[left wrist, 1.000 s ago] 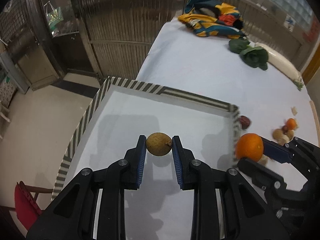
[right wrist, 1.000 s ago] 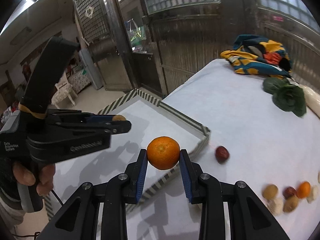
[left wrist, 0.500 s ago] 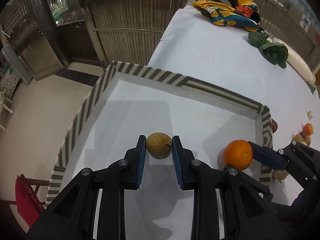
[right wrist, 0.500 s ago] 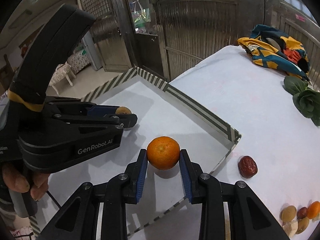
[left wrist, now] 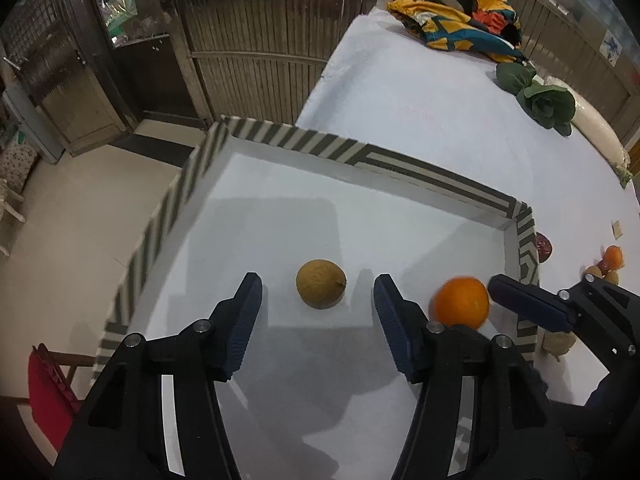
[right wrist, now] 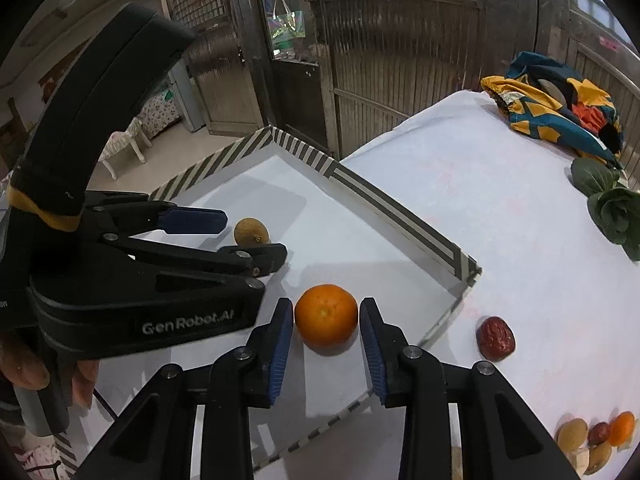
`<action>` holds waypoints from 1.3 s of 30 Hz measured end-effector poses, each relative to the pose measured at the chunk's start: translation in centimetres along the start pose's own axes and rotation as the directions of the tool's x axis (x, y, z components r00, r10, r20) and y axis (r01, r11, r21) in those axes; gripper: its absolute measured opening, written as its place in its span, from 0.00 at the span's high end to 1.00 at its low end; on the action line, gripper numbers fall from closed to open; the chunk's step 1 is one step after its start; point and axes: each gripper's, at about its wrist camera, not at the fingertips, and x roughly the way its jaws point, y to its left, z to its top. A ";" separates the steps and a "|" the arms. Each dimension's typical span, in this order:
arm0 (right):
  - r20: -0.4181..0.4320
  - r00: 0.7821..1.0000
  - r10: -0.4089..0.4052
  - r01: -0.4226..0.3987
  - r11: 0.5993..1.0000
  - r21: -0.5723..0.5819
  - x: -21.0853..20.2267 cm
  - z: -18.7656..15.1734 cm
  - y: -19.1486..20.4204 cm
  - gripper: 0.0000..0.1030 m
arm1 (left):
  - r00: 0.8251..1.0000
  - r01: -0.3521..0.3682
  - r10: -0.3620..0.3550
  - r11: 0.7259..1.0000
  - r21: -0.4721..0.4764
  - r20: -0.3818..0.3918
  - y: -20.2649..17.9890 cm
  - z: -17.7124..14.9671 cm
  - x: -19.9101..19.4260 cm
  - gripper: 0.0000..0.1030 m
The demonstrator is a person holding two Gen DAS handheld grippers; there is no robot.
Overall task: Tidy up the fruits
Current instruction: 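Carry kiwi and orange into the striped tray and open both grippers, then grasp the white yam chunk with the left gripper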
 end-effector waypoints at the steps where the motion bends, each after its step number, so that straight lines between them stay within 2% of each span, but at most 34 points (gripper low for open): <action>1: 0.009 1.000 -0.001 0.001 1.000 0.009 -0.5 -0.1 0.0 0.68 | 1.000 0.002 -0.002 1.000 0.000 0.008 0.0 -0.1 -0.4 0.43; 8: 0.099 0.995 0.007 -0.014 0.997 0.069 -6.0 -2.1 -0.6 0.67 | 0.991 0.043 -0.048 0.998 0.040 0.126 -2.4 -2.1 -5.6 0.43; 16: 0.159 0.982 -0.100 0.076 0.986 0.151 -12.4 -7.7 -2.8 0.63 | 0.971 0.133 -0.153 0.984 0.116 0.182 -6.9 -5.2 -9.3 0.43; 21: 0.117 0.978 -0.171 0.141 0.964 0.227 -14.1 -12.8 -5.7 0.63 | 0.964 0.184 -0.212 0.967 0.174 0.160 -10.2 -7.1 -9.7 0.43; 25: 0.094 0.978 -0.184 0.148 0.942 0.302 -14.4 -16.3 -7.9 0.63 | 0.968 0.197 -0.224 0.958 0.209 0.112 -13.2 -7.9 -8.3 0.43; 31: 0.102 0.979 -0.174 0.129 0.930 0.345 -14.7 -18.3 -9.4 0.62 | 0.977 0.167 -0.193 0.957 0.236 0.091 -15.4 -8.6 -6.6 0.43; 39: 0.143 0.974 -0.174 0.114 0.928 0.354 -15.5 -18.0 -9.7 0.62 | 0.979 0.152 -0.181 0.957 0.247 0.096 -16.5 -8.8 -6.2 0.43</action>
